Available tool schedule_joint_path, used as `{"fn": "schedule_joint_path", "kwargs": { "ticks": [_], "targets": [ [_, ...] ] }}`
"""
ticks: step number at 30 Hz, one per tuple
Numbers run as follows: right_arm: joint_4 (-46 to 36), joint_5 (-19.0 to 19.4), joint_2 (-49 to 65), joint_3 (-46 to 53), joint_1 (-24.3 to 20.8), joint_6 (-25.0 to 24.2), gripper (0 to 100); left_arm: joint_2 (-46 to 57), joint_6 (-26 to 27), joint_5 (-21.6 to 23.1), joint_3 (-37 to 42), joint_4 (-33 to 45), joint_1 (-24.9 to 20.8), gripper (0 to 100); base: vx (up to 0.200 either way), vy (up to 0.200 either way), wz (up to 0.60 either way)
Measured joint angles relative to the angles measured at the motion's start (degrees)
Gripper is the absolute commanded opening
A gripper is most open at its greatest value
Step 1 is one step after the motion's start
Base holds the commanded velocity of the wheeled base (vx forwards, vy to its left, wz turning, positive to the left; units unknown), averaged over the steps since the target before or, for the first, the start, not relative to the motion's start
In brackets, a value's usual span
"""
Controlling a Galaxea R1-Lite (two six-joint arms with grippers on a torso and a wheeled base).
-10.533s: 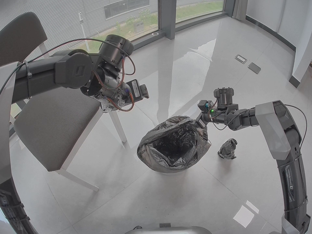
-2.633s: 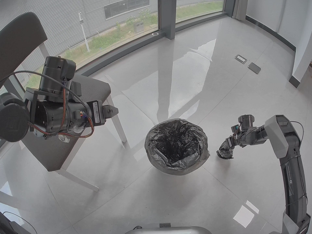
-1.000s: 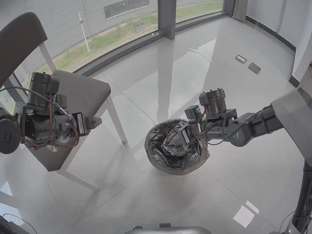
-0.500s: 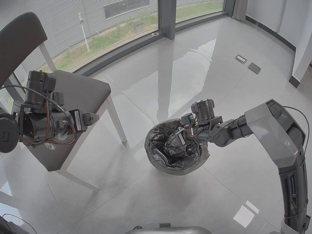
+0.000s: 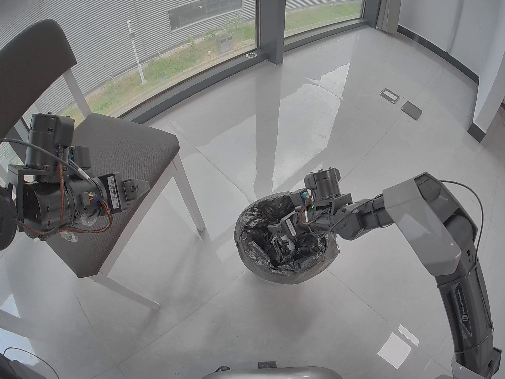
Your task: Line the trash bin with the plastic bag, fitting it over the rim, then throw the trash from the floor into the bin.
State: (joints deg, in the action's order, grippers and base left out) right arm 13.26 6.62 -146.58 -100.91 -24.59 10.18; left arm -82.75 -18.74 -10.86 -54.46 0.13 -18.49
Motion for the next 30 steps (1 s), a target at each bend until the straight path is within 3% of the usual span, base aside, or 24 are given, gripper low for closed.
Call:
{"fn": "schedule_joint_path", "kwargs": {
  "ticks": [8,16,21,30],
  "targets": [
    [-4.4,-1.0,14.1,3.0,2.2,1.0,100,2.4,1.0,0.0,-0.9,0.2,2.5,100,0.0,0.0,0.0],
    [-14.6,-6.2,34.7,9.7,5.1,2.4,100,9.5,5.8,-0.5,-1.4,4.5,4.4,100,0.0,0.0,0.0],
    [-18.7,-10.4,49.0,17.3,6.4,1.2,100,16.2,7.4,-1.7,-2.9,12.3,4.9,100,0.0,0.0,0.0],
    [-26.1,-14.5,74.7,31.4,8.1,-0.5,100,29.3,8.7,-3.1,-6.0,28.2,6.5,100,0.0,0.0,0.0]
  ]
}}
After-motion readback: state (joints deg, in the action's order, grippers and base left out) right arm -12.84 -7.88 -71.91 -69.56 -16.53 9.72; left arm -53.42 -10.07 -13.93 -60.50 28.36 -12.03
